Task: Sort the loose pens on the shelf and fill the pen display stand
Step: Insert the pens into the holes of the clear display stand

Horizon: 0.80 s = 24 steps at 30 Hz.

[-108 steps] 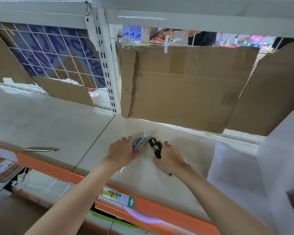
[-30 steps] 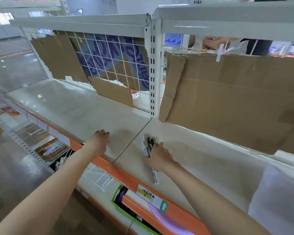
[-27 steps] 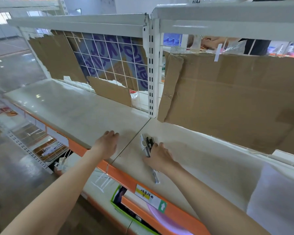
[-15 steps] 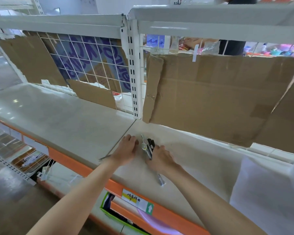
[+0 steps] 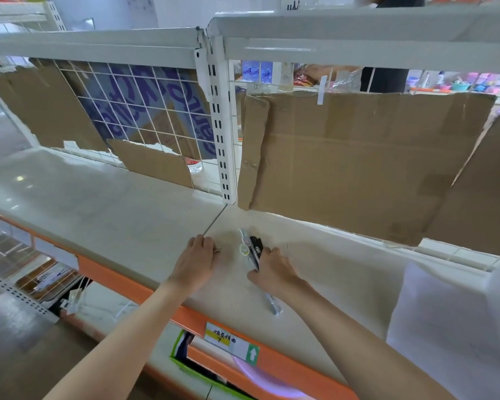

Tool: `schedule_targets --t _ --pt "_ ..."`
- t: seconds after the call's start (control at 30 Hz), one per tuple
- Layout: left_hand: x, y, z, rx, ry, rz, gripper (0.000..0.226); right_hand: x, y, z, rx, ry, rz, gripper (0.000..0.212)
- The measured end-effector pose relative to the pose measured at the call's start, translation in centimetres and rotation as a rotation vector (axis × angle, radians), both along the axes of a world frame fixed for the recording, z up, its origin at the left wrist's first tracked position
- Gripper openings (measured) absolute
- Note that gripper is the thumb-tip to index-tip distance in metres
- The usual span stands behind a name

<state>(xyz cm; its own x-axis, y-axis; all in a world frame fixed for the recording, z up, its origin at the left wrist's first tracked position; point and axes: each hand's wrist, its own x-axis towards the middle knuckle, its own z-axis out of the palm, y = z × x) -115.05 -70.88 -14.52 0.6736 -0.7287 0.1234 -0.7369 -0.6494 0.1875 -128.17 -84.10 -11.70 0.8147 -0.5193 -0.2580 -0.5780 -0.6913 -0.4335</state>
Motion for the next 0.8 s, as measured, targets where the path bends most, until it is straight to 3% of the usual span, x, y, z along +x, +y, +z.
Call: schedule_targets --t 0.17,0.27,0.4,0.5,0.67,0.8 --pt "-1.6 -0.7 1.2 0.246 -0.303 -0.105 0.018 -0.2 -0.1 0.6 -0.127 0.049 -0.002 0.044" --pt "-1.6 -0.9 0.5 0.282 -0.230 -0.009 0.037 -0.6 -0.5 0.7 -0.133 0.070 -0.043 0.041" --pt "-1.9 -1.5 1.1 0.265 -0.159 0.053 0.028 -1.1 -1.0 0.8 -0.121 0.080 -0.059 0.038" --pt "-1.8 -2.2 1.4 0.085 -0.059 0.087 0.013 -1.5 -1.2 0.7 -0.126 0.082 -0.058 0.037" --pt "-2.9 -4.4 2.2 -0.313 0.118 0.021 0.014 -3.3 -2.3 0.4 -0.118 0.061 -0.095 0.032" --pt "-5.4 -6.8 2.7 -0.394 0.422 0.002 0.020 -5.7 -3.9 0.4 -0.052 0.021 -0.139 0.031"
